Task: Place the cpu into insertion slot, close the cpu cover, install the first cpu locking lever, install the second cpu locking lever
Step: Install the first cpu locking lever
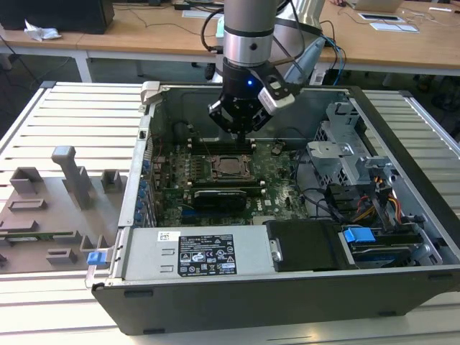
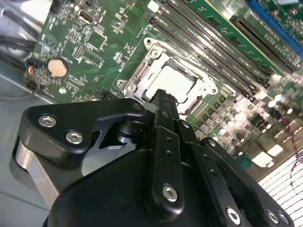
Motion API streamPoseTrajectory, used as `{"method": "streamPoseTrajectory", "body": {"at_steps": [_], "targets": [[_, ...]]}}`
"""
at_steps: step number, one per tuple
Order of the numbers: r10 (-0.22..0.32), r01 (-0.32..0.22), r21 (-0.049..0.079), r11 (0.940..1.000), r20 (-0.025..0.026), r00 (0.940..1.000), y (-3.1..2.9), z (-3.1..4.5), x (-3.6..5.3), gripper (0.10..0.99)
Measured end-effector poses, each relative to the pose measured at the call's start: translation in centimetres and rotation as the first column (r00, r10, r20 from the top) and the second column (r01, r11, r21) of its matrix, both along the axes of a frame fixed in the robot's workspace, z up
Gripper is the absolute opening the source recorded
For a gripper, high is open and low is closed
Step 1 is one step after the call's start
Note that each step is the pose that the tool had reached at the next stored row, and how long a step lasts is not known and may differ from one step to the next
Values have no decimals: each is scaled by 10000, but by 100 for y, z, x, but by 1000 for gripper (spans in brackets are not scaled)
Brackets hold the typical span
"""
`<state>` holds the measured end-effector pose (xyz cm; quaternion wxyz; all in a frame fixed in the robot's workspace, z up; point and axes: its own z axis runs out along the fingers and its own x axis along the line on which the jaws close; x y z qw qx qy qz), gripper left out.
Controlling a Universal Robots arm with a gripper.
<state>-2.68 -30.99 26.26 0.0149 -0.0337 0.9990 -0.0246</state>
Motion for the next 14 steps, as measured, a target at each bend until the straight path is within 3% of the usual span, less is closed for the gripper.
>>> {"method": "streamPoseTrajectory", "body": {"at_steps": [4,8,14], "targets": [[-645,645,-1,9979,0,9979,0,-2,0,106],[-1536,1536,-1,9881,0,9881,0,-4,0,106],[-1556,1556,1,9878,0,9878,0,-5,-62,106]]}}
